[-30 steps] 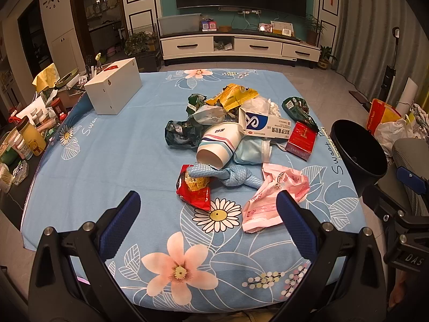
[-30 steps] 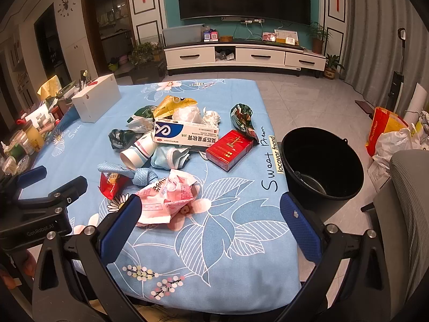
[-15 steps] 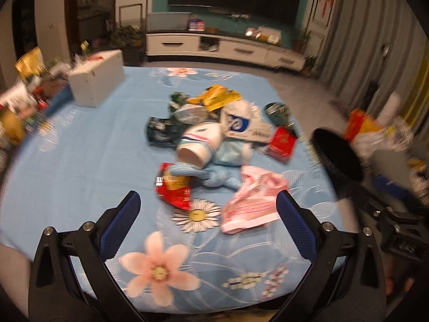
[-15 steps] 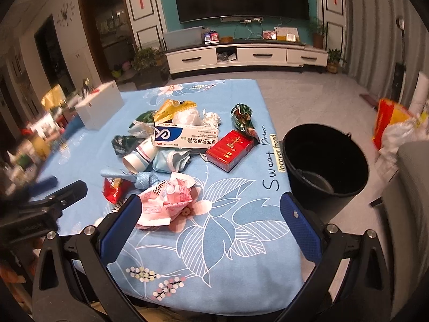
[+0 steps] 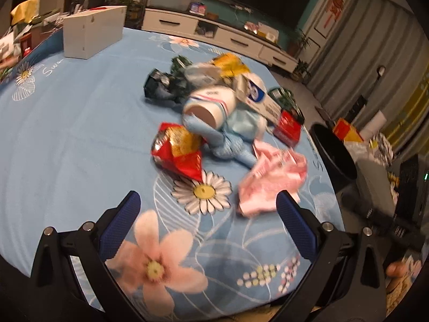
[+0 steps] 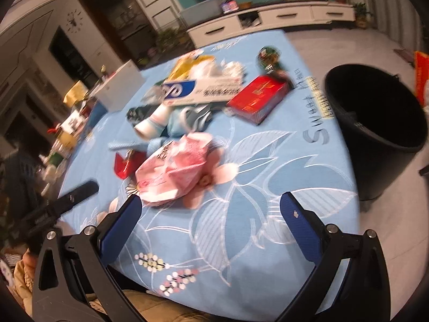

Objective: Collect trash
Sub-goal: 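Reach the right tool to the pink tissue and close on it, then carry the pink tissue to the black bin and open the right tool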

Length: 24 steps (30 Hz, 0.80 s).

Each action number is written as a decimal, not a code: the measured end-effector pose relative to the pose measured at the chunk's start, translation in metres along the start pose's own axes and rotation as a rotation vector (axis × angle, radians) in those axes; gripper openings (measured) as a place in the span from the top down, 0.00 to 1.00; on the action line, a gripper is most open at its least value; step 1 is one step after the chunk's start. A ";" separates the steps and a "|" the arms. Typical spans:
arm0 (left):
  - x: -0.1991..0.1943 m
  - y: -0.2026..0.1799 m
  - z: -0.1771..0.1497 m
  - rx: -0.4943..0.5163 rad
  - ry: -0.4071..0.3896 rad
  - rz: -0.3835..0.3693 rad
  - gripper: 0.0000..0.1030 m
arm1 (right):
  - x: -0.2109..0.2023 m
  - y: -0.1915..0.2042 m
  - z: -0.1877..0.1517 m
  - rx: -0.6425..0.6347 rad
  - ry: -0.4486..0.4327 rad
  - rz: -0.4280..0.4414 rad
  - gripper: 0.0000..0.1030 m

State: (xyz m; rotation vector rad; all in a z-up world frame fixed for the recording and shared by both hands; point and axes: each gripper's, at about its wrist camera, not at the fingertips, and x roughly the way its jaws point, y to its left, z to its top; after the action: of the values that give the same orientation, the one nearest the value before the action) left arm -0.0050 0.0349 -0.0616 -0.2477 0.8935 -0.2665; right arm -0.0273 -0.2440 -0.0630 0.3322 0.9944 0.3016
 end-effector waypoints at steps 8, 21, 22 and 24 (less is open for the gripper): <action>0.018 0.008 0.033 0.024 -0.087 -0.026 0.21 | 0.046 0.011 0.012 -0.011 0.045 0.064 0.04; 0.069 0.022 0.050 -0.065 -0.008 -0.129 0.95 | 0.085 0.018 0.026 -0.018 0.071 0.124 0.46; 0.068 0.022 0.049 -0.065 -0.008 -0.141 0.97 | 0.086 0.018 0.026 -0.016 0.074 0.123 0.50; 0.063 0.019 0.048 -0.056 -0.012 -0.149 0.97 | 0.088 0.020 0.025 -0.027 0.075 0.109 0.58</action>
State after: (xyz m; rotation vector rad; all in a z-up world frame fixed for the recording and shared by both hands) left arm 0.0728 0.0369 -0.0852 -0.3678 0.8730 -0.3779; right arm 0.0374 -0.1946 -0.1089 0.3537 1.0474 0.4287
